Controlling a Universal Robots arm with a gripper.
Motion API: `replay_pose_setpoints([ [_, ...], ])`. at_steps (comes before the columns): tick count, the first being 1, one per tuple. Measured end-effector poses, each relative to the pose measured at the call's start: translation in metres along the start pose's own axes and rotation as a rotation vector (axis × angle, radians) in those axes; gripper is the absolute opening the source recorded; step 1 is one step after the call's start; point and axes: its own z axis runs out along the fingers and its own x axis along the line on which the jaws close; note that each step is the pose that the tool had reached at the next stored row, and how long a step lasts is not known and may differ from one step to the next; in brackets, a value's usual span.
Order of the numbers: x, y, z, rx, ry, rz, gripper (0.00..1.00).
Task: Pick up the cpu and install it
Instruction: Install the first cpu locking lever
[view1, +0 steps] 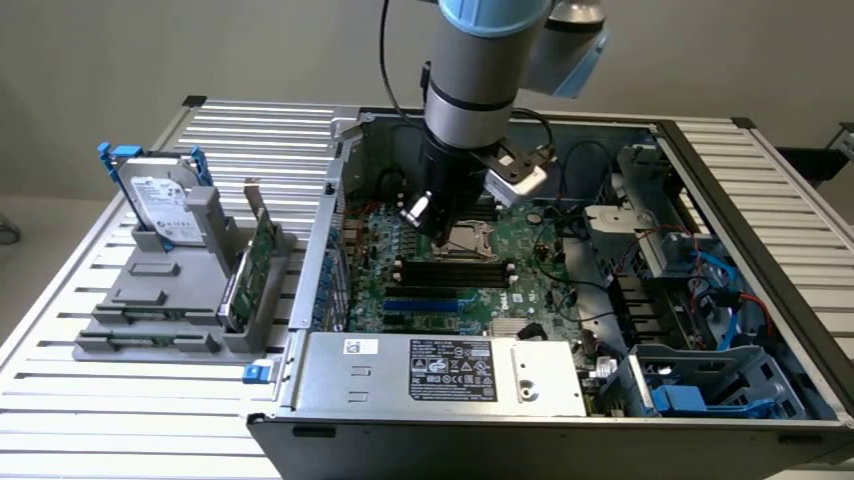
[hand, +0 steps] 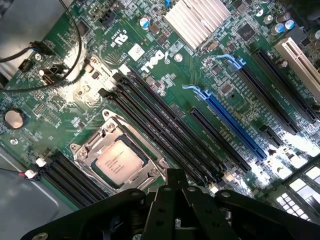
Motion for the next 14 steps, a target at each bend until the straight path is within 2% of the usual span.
replay_pose_setpoints([
  [5,-0.002,-0.0013,0.0044,0.0014,-0.0013,0.0,0.11],
  [14,-0.008,-0.0057,0.0144,0.0046,0.003,0.007,0.11],
])
